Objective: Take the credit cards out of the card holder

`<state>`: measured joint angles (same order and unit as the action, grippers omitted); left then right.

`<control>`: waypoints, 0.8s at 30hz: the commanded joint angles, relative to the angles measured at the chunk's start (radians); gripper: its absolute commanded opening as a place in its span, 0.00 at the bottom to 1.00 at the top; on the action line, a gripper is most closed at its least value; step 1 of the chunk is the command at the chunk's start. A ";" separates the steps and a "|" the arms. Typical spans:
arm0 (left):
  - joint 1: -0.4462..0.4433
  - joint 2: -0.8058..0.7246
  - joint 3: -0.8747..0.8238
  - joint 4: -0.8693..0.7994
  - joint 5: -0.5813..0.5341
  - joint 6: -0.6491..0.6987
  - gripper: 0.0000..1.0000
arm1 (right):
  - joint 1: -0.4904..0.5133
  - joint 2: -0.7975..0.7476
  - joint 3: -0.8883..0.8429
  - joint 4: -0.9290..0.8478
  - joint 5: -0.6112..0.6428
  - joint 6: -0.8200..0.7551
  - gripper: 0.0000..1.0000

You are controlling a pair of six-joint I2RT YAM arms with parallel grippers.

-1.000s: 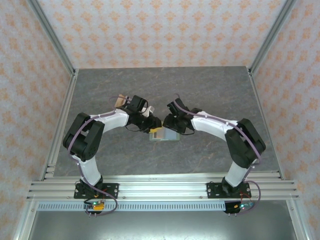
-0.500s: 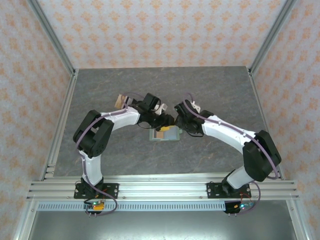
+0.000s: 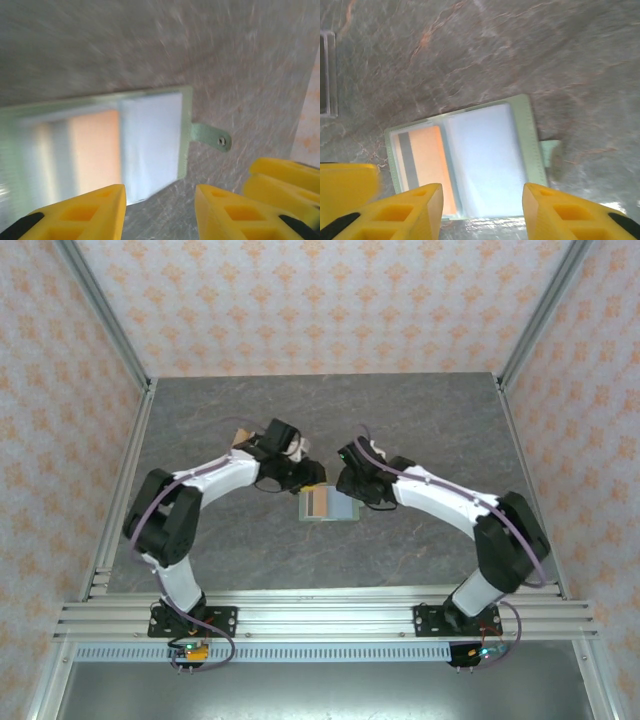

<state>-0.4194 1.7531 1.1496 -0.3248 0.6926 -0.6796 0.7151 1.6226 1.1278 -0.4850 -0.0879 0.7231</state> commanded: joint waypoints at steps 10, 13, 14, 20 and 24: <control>0.114 -0.109 -0.119 -0.115 -0.088 0.044 0.44 | 0.080 0.370 0.319 -0.201 0.024 -0.115 0.43; 0.112 -0.103 -0.133 -0.095 -0.054 0.035 0.43 | 0.080 0.402 0.339 -0.222 0.035 -0.123 0.41; 0.113 -0.099 -0.136 -0.088 -0.042 0.030 0.43 | 0.080 0.414 0.341 -0.227 0.035 -0.123 0.40; 0.096 -0.076 -0.139 -0.062 -0.012 0.015 0.38 | 0.080 0.439 0.329 -0.235 0.038 -0.116 0.31; 0.066 -0.051 -0.121 -0.059 -0.003 0.014 0.36 | 0.075 0.433 0.301 -0.215 0.037 -0.106 0.25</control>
<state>-0.3305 1.6794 1.0119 -0.3973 0.6655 -0.6579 0.7959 2.0338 1.4525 -0.6548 -0.0860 0.6151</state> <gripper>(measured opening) 0.364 0.256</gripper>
